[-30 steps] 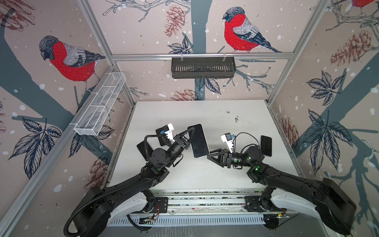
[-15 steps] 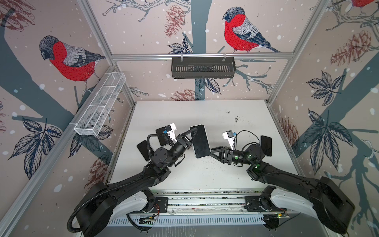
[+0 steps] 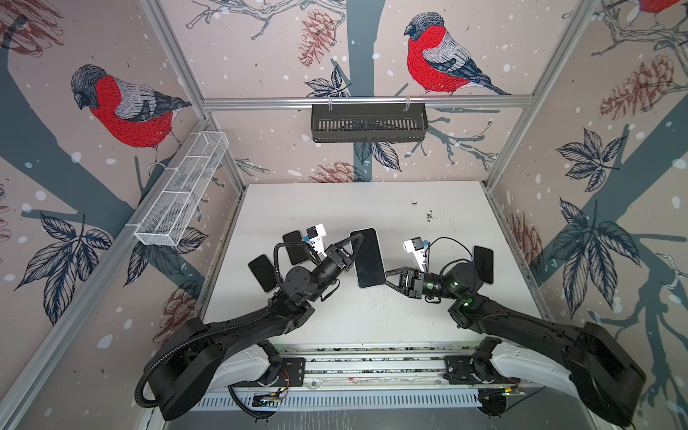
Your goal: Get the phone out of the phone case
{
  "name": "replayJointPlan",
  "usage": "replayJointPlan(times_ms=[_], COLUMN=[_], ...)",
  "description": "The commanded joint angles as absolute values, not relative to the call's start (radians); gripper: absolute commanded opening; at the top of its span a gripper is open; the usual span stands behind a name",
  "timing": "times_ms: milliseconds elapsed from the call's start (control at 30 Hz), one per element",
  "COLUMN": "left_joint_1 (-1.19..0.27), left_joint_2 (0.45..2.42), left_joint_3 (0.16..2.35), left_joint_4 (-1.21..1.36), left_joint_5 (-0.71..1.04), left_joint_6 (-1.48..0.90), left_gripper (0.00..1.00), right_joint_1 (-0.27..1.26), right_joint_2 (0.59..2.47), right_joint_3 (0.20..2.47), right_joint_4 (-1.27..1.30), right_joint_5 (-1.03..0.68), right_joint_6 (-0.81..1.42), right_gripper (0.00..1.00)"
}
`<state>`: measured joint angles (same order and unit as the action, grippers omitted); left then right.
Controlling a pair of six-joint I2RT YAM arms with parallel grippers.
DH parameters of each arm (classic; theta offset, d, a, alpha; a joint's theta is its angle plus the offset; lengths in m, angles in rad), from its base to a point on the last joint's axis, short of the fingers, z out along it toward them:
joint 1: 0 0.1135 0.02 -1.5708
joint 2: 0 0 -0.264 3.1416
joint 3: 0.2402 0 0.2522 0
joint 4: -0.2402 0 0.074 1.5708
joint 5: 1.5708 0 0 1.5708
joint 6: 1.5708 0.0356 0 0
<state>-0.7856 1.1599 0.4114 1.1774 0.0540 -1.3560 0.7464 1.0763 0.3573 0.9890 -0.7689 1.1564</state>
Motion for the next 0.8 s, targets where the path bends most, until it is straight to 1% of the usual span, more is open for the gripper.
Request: replayJointPlan(times_ms=[0,33,67,100,133,167,200,267,367,467,533,633,767], left_joint_1=[-0.787,-0.786,-0.787,-0.787,-0.787,-0.787,-0.787,-0.789,-0.788,-0.788,-0.789,-0.788,-0.791], left_joint_2=[1.187,1.195,1.203,1.209,1.215,1.221,1.227,1.239,1.252,1.252,1.234,1.189,1.126], left_joint_3=[0.398,0.392,0.386,0.380,0.374,0.370,0.370,0.373,0.380,0.382,0.388,0.401,0.433], left_joint_4=[1.234,1.235,1.230,1.227,1.220,1.206,1.197,1.169,1.123,1.074,0.996,0.859,0.683], left_joint_5=[0.030,0.023,0.014,0.006,-0.001,-0.006,-0.008,-0.004,-0.004,-0.016,-0.035,-0.072,-0.107], left_joint_6=[-1.336,-1.337,-1.338,-1.337,-1.335,-1.334,-1.328,-1.313,-1.295,-1.271,-1.247,-1.197,-1.107], left_gripper=[0.00,0.00,0.00,0.07,0.19,0.26,0.31,0.46,0.57,0.74,0.81,0.87,0.90], right_joint_1=[0.749,0.747,0.747,0.746,0.745,0.745,0.745,0.738,0.715,0.679,0.655,0.619,0.574], right_joint_2=[1.072,1.072,1.073,1.075,1.078,1.079,1.080,1.077,1.074,1.074,1.065,1.042,1.017], right_joint_3=[0.370,0.372,0.376,0.379,0.384,0.384,0.385,0.378,0.356,0.327,0.314,0.291,0.276], right_joint_4=[0.997,0.978,0.950,0.924,0.892,0.867,0.852,0.823,0.815,0.827,0.802,0.760,0.667], right_joint_5=[-0.774,-0.769,-0.763,-0.757,-0.752,-0.746,-0.739,-0.724,-0.710,-0.712,-0.712,-0.712,-0.705], right_joint_6=[1.190,1.199,1.204,1.206,1.206,1.207,1.207,1.207,1.230,1.269,1.274,1.275,1.256], right_gripper=[0.07,0.03,0.03,0.02,0.02,0.02,0.02,0.01,0.01,0.01,0.01,0.01,0.01])
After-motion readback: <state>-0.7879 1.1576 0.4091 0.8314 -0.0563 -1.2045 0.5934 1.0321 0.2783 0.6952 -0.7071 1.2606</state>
